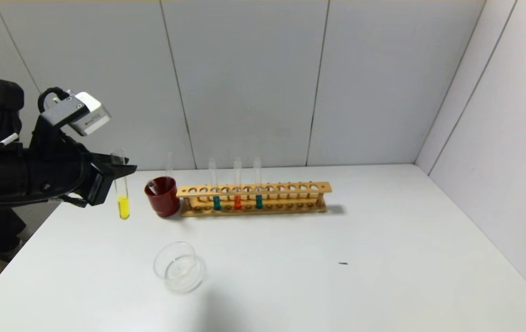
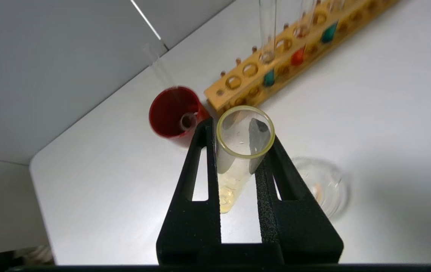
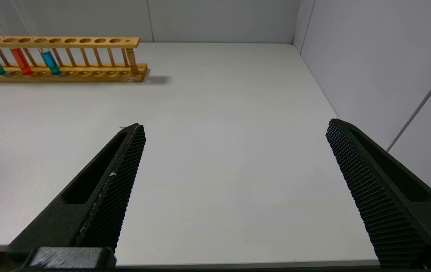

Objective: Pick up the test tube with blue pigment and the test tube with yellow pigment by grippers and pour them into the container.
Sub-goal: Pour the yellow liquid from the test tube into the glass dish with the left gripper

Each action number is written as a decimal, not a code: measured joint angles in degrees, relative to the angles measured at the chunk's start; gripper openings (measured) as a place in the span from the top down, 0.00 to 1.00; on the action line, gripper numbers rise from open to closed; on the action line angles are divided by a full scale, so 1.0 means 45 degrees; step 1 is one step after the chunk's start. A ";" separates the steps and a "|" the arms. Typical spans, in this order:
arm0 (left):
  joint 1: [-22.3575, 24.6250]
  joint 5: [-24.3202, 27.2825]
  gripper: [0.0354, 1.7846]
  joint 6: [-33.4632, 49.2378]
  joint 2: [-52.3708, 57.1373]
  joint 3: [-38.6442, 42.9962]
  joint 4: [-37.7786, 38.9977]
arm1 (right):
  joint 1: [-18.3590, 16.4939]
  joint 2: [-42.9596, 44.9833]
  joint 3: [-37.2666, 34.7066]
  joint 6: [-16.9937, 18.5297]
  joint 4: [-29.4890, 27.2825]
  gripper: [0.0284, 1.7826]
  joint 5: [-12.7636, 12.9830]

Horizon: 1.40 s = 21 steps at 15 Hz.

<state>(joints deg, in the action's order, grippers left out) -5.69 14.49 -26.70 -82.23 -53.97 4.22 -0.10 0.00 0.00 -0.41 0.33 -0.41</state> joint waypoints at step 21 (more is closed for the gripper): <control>0.1319 0.2265 0.84 -0.8731 -0.2037 0.5079 0.7553 | 0.0000 0.0000 0.0000 0.0000 0.0000 0.02 0.0000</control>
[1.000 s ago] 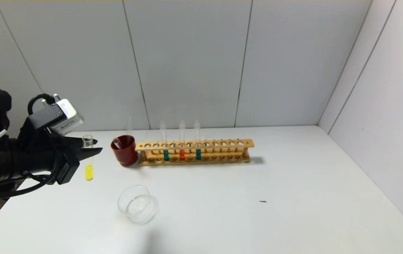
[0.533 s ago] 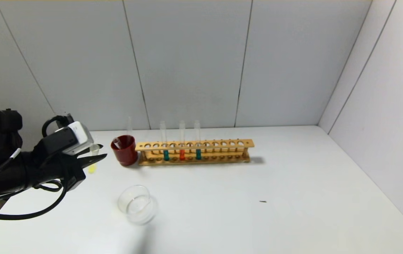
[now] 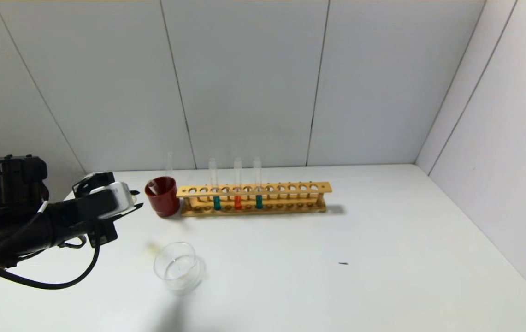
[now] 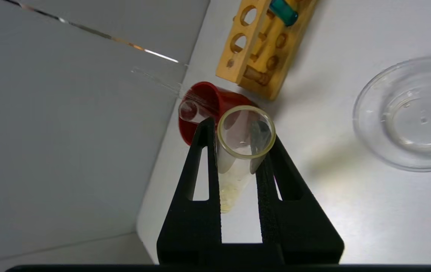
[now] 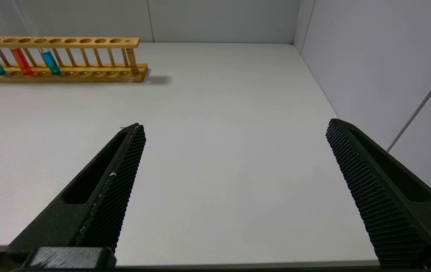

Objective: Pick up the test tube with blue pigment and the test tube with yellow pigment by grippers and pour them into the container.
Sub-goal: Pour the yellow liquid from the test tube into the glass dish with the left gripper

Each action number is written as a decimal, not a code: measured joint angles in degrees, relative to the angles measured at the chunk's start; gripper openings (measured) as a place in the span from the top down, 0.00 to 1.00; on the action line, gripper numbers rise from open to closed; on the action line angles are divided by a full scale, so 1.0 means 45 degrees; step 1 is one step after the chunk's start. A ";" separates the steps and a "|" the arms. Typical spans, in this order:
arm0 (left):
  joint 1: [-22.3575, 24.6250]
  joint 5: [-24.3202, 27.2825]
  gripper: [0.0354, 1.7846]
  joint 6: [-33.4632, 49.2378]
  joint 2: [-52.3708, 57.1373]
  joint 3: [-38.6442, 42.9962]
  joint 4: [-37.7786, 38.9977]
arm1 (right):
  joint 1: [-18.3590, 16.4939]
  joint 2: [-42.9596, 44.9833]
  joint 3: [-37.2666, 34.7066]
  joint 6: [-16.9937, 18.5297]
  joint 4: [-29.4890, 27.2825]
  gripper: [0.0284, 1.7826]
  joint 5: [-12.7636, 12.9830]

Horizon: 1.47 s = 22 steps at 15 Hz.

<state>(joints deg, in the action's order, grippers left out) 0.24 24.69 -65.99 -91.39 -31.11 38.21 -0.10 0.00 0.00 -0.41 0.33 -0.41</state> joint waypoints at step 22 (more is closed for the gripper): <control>-0.0038 -0.0171 0.84 -0.7864 -0.1373 0.0089 0.0152 | 0.0000 0.0000 0.0000 0.0000 0.0000 0.02 0.0000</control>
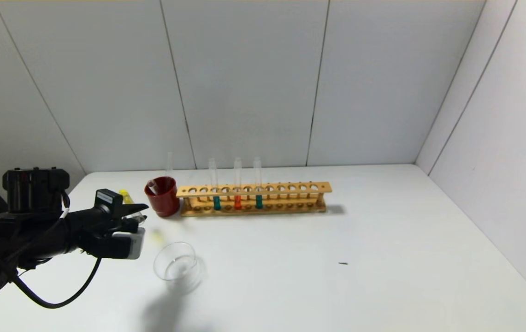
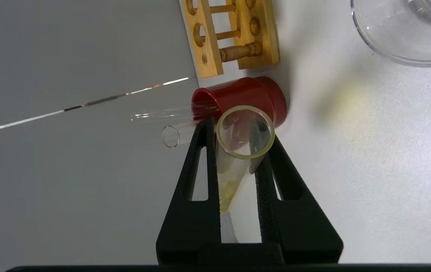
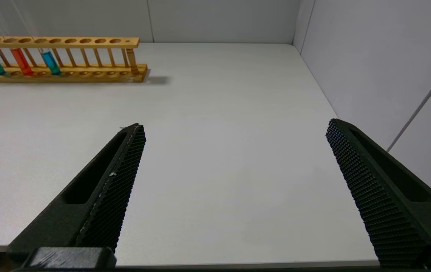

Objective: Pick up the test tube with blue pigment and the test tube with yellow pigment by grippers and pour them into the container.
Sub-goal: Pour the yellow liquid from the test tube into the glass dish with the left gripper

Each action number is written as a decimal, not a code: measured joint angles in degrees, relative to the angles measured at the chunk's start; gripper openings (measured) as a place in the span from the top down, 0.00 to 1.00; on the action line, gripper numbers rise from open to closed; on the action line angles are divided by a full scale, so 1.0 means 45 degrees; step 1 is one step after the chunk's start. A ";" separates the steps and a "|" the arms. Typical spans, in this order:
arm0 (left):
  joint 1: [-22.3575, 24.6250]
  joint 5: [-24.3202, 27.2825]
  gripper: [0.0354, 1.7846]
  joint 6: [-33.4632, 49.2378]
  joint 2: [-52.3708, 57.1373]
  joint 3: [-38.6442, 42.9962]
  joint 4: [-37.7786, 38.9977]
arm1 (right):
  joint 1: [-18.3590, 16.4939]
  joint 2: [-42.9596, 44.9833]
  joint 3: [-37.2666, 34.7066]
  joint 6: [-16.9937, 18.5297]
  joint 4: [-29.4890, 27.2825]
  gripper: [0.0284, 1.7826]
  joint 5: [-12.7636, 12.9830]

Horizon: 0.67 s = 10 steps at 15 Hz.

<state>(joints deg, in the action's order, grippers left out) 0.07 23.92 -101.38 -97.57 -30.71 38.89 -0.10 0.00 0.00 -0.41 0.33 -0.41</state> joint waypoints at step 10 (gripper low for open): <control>-0.0959 -0.1360 0.84 -0.1330 -0.0293 -0.0005 0.0024 | 0.0000 0.0000 0.0000 0.0000 0.0000 0.02 0.0000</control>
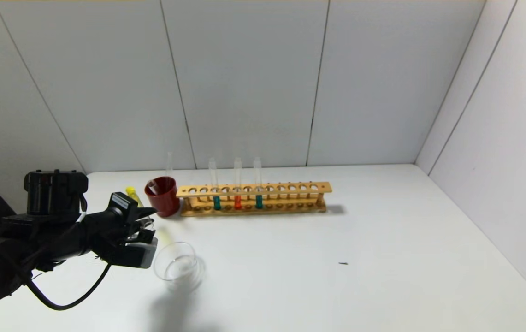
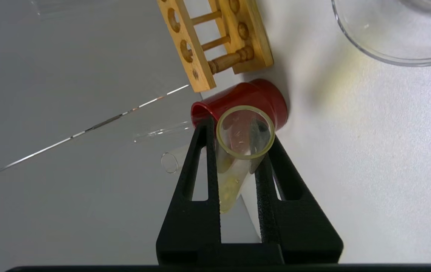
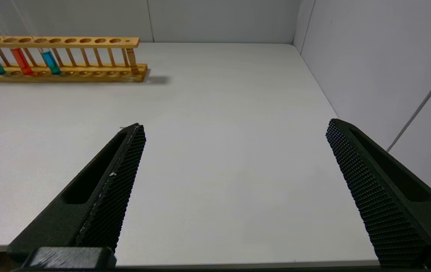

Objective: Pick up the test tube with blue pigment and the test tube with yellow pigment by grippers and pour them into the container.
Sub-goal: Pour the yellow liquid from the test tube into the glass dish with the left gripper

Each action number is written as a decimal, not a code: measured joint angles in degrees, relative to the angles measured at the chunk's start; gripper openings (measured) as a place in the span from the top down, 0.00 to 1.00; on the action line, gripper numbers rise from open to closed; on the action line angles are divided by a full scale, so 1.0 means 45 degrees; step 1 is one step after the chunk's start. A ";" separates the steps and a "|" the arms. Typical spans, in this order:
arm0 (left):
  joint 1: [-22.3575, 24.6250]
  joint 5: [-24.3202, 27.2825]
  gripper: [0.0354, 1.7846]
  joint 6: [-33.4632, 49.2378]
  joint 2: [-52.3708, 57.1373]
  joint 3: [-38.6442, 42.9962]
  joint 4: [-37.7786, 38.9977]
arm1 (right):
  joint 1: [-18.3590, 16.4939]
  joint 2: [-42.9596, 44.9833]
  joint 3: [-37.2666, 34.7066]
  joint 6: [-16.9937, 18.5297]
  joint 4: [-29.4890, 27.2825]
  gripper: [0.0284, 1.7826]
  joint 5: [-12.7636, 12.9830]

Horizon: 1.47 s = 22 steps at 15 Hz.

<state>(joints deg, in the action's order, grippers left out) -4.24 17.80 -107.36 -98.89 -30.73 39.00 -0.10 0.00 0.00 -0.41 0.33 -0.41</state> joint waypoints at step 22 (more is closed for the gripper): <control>-0.0190 -0.1195 0.84 -0.2430 -0.0236 0.0019 0.0222 | 0.0000 0.0000 0.0000 0.0000 0.0000 0.02 0.0000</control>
<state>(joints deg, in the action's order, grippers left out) -5.10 12.42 -118.30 -99.95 -30.65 40.00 -0.10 0.00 0.00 -0.41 0.33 -0.41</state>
